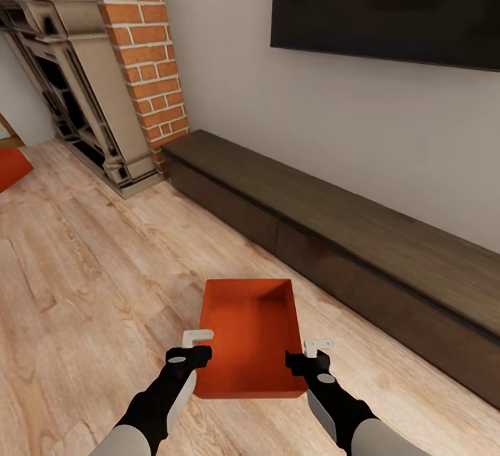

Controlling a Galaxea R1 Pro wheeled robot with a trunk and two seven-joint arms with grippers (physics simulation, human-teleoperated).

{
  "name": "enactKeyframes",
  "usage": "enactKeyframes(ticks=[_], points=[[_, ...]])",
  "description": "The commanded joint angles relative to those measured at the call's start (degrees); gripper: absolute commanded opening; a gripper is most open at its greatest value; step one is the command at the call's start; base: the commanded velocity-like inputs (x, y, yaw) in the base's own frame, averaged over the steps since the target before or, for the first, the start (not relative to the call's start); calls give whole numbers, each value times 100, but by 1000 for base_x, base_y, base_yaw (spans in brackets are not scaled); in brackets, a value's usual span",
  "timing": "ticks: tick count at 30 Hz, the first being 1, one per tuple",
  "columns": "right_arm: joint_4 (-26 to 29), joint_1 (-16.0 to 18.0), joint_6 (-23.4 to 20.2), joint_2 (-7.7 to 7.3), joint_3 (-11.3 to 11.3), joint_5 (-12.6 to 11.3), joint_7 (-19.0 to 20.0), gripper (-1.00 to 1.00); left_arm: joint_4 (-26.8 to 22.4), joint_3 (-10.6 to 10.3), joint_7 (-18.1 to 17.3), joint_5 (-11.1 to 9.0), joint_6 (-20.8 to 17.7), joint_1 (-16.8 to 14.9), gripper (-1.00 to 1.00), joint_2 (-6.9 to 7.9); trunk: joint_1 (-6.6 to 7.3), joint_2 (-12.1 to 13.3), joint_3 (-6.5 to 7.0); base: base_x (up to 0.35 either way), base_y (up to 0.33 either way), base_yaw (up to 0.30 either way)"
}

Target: Move the two storage containers from the living room to the garage. In the garage, place one container on the floor and stack the other container on top of it (either order is fine).

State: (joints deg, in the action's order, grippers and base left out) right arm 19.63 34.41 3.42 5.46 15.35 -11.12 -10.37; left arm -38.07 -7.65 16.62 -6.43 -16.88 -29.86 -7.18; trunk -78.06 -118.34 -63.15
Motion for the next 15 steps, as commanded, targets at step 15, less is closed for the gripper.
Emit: enactKeyframes(ticks=[15], points=[[-7, 5, 37, -26, 117, -29, -26, 100, -24, -27, 51, -60, -17, -2, 100, 7, -329, -605, -274, 0, 0, 0]])
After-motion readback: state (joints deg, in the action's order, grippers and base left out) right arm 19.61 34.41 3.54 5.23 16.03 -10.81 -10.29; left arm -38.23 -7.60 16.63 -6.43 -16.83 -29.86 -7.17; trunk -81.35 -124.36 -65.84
